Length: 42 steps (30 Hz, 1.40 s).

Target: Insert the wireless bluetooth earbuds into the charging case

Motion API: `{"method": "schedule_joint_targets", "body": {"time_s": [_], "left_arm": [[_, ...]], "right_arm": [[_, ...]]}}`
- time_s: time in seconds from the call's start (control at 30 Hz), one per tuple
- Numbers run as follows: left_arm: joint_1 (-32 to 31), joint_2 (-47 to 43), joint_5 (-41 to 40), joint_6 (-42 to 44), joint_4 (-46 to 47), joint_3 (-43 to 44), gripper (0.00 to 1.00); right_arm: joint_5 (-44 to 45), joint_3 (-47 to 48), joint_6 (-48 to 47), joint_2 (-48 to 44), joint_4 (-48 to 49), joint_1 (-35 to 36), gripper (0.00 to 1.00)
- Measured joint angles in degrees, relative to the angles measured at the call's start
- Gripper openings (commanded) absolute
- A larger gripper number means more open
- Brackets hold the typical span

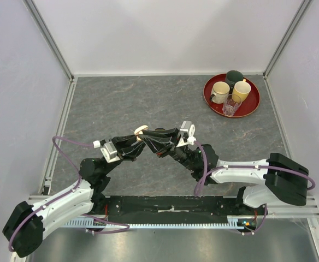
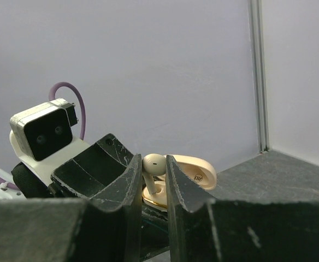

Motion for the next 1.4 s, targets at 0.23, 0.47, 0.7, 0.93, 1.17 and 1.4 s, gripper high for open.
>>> {"method": "schedule_joint_targets", "body": {"time_s": [0.23, 0.47, 0.7, 0.93, 1.17, 1.4], "left_arm": [[0.0, 0.0, 0.1, -0.3, 0.0, 0.0, 0.02], [0.0, 0.0, 0.1, -1.2, 0.1, 0.0, 0.02], [0.0, 0.3, 0.1, -2.1, 1.2, 0.0, 0.02], [0.0, 0.3, 0.1, -2.5, 1.7, 0.0, 0.02], [0.1, 0.3, -0.2, -2.6, 1.7, 0.0, 0.02], [0.1, 0.1, -0.6, -2.7, 1.7, -0.2, 0.02]], "right_arm": [[0.0, 0.6, 0.6, 1.0, 0.4, 0.0, 0.00], [0.1, 0.8, 1.2, 1.9, 1.5, 0.1, 0.00], [0.7, 0.8, 0.9, 2.4, 2.8, 0.2, 0.00], [1.1, 0.8, -0.1, 2.4, 3.3, 0.5, 0.00], [1.3, 1.4, -1.0, 3.1, 3.7, 0.5, 0.00], [1.5, 1.7, -1.9, 3.6, 3.7, 0.6, 0.00]]}}
